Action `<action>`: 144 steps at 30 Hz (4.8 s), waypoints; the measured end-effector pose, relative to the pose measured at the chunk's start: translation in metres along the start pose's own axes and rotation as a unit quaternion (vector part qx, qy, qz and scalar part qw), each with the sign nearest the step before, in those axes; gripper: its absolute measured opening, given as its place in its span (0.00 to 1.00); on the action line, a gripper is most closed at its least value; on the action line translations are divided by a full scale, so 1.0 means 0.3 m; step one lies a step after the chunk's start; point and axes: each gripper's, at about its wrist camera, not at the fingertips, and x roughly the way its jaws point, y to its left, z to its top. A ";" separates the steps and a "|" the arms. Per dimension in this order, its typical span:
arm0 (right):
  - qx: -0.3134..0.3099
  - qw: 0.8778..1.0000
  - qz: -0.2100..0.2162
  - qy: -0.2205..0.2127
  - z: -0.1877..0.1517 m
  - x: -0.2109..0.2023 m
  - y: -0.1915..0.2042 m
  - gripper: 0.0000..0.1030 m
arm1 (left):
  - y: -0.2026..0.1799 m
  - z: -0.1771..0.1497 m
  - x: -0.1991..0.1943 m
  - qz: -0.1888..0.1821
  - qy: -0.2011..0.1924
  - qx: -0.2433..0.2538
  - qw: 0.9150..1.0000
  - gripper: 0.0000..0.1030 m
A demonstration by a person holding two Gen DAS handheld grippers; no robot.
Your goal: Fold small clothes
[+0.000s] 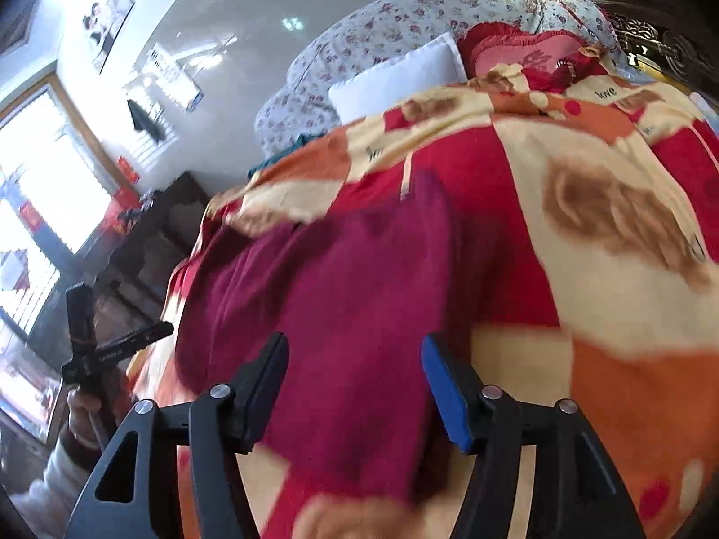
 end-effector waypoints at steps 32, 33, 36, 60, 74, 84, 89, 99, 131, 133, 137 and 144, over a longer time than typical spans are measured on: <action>-0.043 0.996 -0.071 0.030 -0.135 0.028 -0.019 0.10 | -0.033 -0.201 0.063 -0.008 0.042 0.075 0.996 0.08; -0.042 0.997 -0.064 0.026 -0.122 0.007 -0.008 0.10 | -0.035 -0.200 0.052 -0.006 0.040 0.077 0.996 0.09; -0.055 0.997 -0.056 0.004 -0.083 -0.042 0.060 0.14 | -0.054 -0.194 0.006 0.020 0.029 0.091 0.995 0.11; -0.118 0.991 -0.065 0.018 0.159 0.315 0.324 0.41 | -0.121 0.203 0.150 0.082 -0.045 0.014 0.996 0.49; -0.101 0.991 -0.072 0.049 0.284 0.649 0.345 0.41 | 0.070 0.307 0.301 0.082 -0.025 -0.095 0.992 0.65; -0.124 0.991 -0.027 0.031 0.279 0.580 0.492 0.41 | 0.002 0.174 0.106 0.129 -0.056 -0.038 0.989 0.65; -0.120 0.992 -0.002 0.042 0.291 0.663 0.552 0.41 | 0.009 0.097 0.066 0.143 -0.056 -0.025 0.988 0.66; -0.139 0.988 -0.017 0.061 0.305 0.840 0.637 0.41 | 0.075 -0.001 0.066 0.135 -0.050 -0.053 0.988 0.68; -0.151 0.985 -0.041 0.070 0.284 0.936 0.645 0.44 | 0.188 -0.068 0.111 0.056 -0.008 -0.174 0.983 0.78; -0.152 0.985 -0.043 0.071 0.284 0.938 0.646 0.44 | 0.191 -0.069 0.109 0.050 -0.008 -0.176 0.983 0.78; -0.155 0.984 -0.048 0.073 0.287 0.941 0.650 0.45 | 0.196 -0.070 0.106 0.042 -0.010 -0.180 0.983 0.78; -0.155 0.984 -0.052 0.074 0.289 0.943 0.650 0.46 | 0.181 -0.068 0.103 0.066 -0.013 -0.160 0.985 0.78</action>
